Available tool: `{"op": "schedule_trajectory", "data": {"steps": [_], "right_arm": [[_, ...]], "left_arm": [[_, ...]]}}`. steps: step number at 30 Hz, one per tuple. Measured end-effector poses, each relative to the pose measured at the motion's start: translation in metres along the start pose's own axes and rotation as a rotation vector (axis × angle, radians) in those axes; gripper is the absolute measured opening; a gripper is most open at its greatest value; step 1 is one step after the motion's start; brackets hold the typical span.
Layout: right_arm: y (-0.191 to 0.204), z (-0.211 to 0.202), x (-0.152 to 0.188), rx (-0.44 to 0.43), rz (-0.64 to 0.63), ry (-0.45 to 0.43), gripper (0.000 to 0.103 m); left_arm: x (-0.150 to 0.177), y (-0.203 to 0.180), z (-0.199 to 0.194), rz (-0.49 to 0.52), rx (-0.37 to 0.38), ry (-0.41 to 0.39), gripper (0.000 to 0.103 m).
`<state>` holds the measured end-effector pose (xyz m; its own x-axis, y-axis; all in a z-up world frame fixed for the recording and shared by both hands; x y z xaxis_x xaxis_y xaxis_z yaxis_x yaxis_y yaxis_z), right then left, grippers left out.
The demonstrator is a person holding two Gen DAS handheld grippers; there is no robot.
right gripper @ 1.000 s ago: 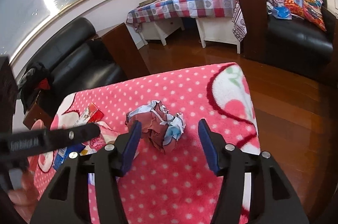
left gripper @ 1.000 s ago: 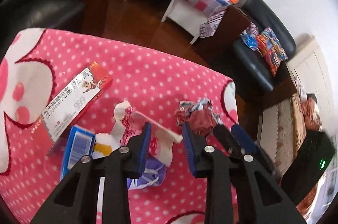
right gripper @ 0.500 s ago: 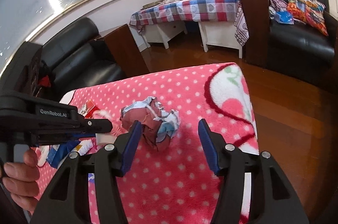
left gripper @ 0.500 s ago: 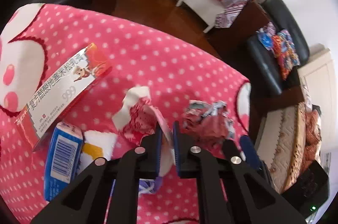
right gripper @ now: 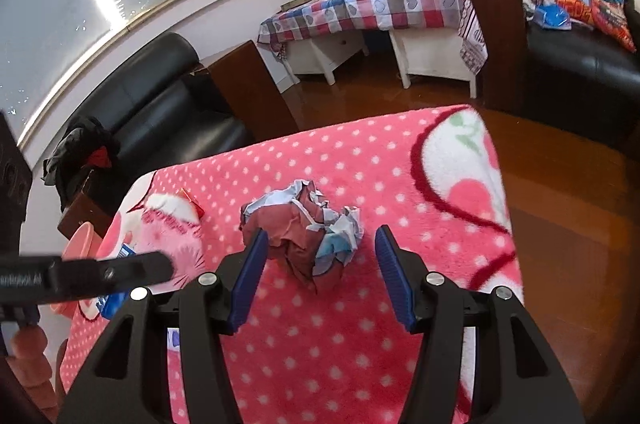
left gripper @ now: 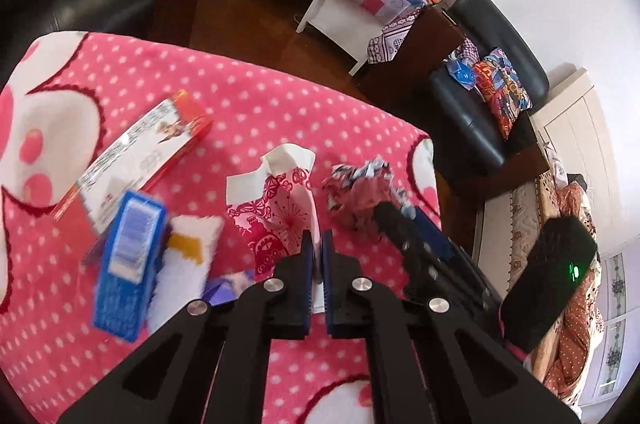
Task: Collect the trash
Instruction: 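Grasp the pink patterned paper with the left gripper while the right gripper grasps the crumpled foil wrapper, then carry both items over the pink bucket and open both grippers to drop them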
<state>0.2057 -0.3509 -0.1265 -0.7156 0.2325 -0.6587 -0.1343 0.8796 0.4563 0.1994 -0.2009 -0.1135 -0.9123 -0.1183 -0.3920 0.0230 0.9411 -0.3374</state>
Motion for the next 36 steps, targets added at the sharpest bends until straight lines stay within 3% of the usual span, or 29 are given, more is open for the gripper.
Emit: {"op": "schedule_trajectory", "data": {"steps": [2, 4, 7, 9, 18, 26, 36], "right_arm": [[0.003, 0.003, 0.002, -0.006, -0.012, 0.014, 0.047], [0.007, 0.004, 0.004, 0.003, -0.031, 0.024, 0.031], [0.012, 0.004, 0.006, 0.022, -0.057, 0.031, 0.018], [0.015, 0.001, 0.006, 0.036, -0.070, 0.024, 0.016], [0.048, -0.044, 0.007, 0.088, -0.131, -0.069, 0.010], [0.097, -0.087, 0.014, 0.072, -0.161, -0.153, 0.010], [0.160, -0.094, 0.033, 0.043, -0.213, -0.153, 0.010]], "left_arm": [[0.003, 0.004, -0.003, -0.003, 0.006, -0.003, 0.004], [0.007, 0.007, -0.008, -0.002, 0.011, -0.010, 0.004], [0.010, 0.011, -0.016, 0.006, 0.011, -0.028, 0.004], [0.011, 0.014, -0.024, 0.019, 0.012, -0.049, 0.004], [0.017, 0.022, -0.071, 0.061, 0.024, -0.142, 0.004], [0.032, 0.036, -0.109, 0.110, 0.011, -0.220, 0.004], [0.050, 0.080, -0.150, 0.161, -0.071, -0.327, 0.004]]}}
Point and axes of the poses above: each gripper's, at about its wrist camera, not at the fingertips, and z roughly the way its jaws point, y to its left, x to its underside, the point moved 10 cm from there along z, roughly the way its jaws point, and after that the axes turned 8 degrees about -x, right-handed, at the moved point
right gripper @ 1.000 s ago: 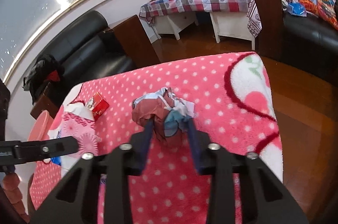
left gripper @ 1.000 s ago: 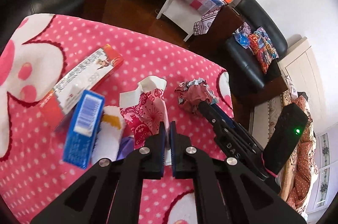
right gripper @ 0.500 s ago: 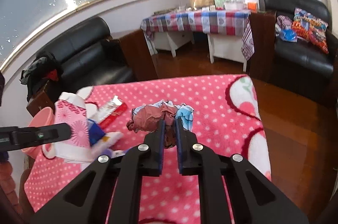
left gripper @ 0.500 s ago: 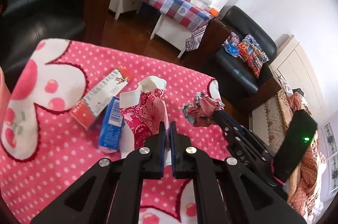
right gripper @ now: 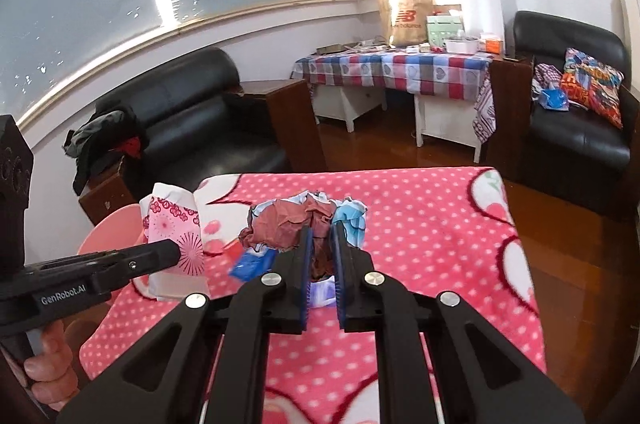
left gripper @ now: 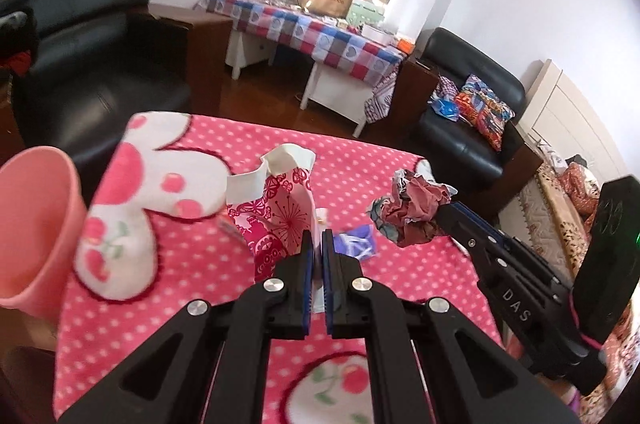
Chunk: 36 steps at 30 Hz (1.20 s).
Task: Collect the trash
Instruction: 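Carry both items over the pink bucket and open both grippers to drop them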
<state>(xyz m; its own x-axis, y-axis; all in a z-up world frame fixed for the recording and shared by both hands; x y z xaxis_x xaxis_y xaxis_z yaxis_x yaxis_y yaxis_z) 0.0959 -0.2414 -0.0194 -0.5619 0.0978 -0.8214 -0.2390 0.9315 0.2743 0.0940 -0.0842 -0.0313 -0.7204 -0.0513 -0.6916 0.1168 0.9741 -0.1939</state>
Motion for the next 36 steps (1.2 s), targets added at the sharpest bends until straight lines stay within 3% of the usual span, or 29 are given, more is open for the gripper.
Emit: {"op": "schedule_trajectory", "data": {"steps": [16, 36], "right_arm": [[0.126, 0.024, 0.001, -0.136, -0.129, 0.025, 0.010], [0.283, 0.115, 0.020, -0.340, -0.265, 0.143, 0.010]], "left_arm": [[0.007, 0.100, -0.053, -0.105, -0.122, -0.105, 0.004], [0.036, 0.270, -0.065, -0.350, -0.297, -0.103, 0.004]]}}
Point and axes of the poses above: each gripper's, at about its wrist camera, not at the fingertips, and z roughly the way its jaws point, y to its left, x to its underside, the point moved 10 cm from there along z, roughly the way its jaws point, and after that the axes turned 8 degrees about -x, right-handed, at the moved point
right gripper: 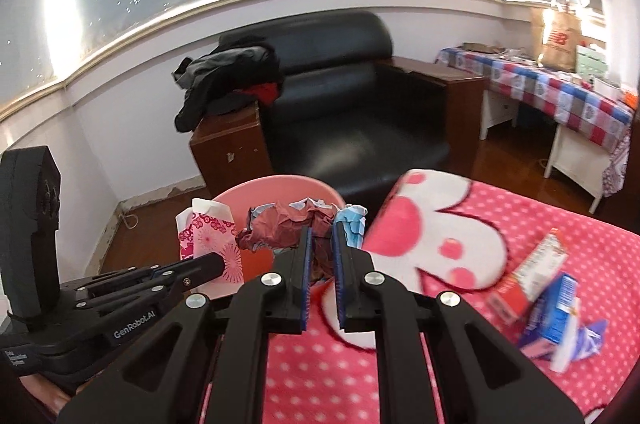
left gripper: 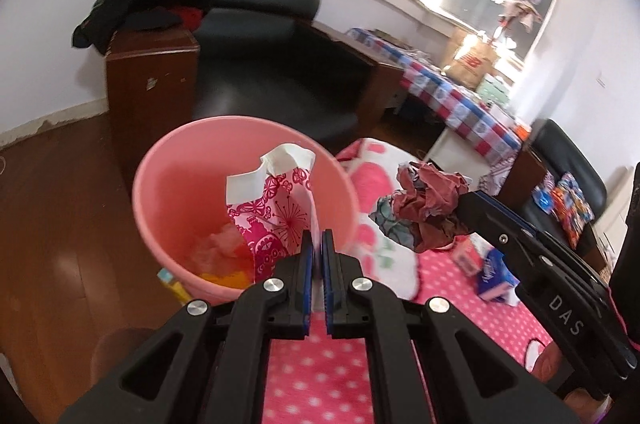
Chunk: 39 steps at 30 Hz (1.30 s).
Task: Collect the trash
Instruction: 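Carry both items over the pink bucket and open both grippers to drop them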
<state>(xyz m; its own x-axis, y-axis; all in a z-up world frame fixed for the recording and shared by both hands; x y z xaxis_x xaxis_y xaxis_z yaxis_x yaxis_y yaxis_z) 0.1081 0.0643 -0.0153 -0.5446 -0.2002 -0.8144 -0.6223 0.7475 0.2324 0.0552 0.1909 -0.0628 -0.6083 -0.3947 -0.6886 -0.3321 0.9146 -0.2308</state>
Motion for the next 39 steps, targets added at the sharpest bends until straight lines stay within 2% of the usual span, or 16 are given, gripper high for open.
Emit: {"op": "schedule_trajectory", "data": {"steps": [5, 14, 34, 37, 39], "right_arm": [[0.014, 0.033, 0.004, -0.025, -0.016, 0.048, 0.010], [0.026, 0.074, 0.015, -0.042, -0.044, 0.117, 0.010], [0.027, 0.118, 0.039, -0.047, -0.038, 0.226, 0.011], [0.025, 0.121, 0.040, -0.051, -0.023, 0.237, 0.011], [0.023, 0.119, 0.041, -0.050, -0.019, 0.237, 0.011]], "left_arm": [[-0.002, 0.027, 0.019, -0.037, -0.029, 0.020, 0.004], [-0.018, 0.050, 0.040, -0.059, -0.050, 0.016, 0.004], [-0.014, 0.057, 0.064, -0.073, -0.084, 0.063, 0.004], [-0.014, 0.059, 0.064, -0.083, -0.080, 0.070, 0.008], [-0.014, 0.060, 0.062, -0.084, -0.083, 0.065, 0.018]]}}
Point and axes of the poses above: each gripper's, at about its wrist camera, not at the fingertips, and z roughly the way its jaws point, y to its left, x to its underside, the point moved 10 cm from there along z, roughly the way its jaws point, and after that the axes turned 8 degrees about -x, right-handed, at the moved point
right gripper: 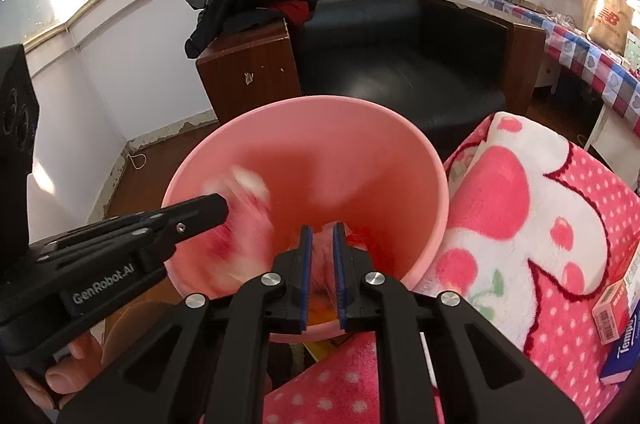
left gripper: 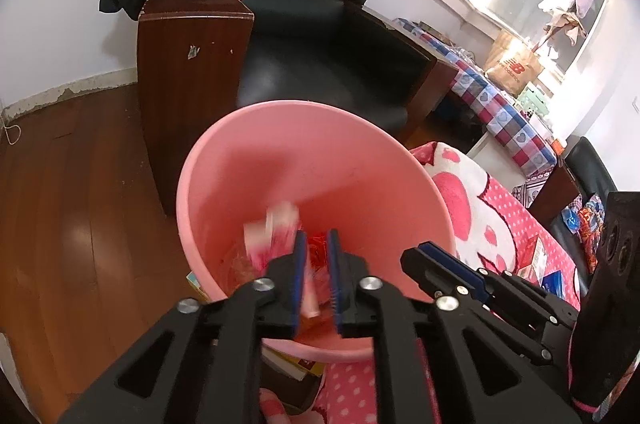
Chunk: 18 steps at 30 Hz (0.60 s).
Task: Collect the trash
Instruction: 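Carry both items over the pink bucket and open both grippers to drop them, then move both tools back over the blanket toward the blue tissue box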
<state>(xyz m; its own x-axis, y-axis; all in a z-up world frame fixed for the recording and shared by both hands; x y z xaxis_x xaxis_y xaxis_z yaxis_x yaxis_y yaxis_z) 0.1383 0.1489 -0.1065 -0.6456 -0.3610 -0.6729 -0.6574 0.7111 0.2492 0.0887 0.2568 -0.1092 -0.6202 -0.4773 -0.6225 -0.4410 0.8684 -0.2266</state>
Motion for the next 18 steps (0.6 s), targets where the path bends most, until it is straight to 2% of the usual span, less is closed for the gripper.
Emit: {"op": "schedule_trajectory", "data": {"steps": [5, 15, 17, 18], "right_arm": [[-0.002, -0.007, 0.001, 0.002, 0.007, -0.005, 0.011], [-0.002, -0.029, 0.008, 0.009, 0.007, -0.024, 0.012], [-0.002, -0.037, 0.013, 0.013, 0.005, -0.029, 0.016], [-0.002, -0.040, 0.014, 0.014, 0.006, -0.032, 0.027]], "left_arm": [[-0.002, 0.000, -0.008, 0.002, 0.005, -0.024, 0.033], [0.000, -0.003, -0.030, 0.012, 0.010, -0.050, 0.034], [0.002, -0.006, -0.035, 0.018, 0.014, -0.053, 0.034], [0.003, -0.009, -0.038, 0.025, 0.018, -0.055, 0.034]]}}
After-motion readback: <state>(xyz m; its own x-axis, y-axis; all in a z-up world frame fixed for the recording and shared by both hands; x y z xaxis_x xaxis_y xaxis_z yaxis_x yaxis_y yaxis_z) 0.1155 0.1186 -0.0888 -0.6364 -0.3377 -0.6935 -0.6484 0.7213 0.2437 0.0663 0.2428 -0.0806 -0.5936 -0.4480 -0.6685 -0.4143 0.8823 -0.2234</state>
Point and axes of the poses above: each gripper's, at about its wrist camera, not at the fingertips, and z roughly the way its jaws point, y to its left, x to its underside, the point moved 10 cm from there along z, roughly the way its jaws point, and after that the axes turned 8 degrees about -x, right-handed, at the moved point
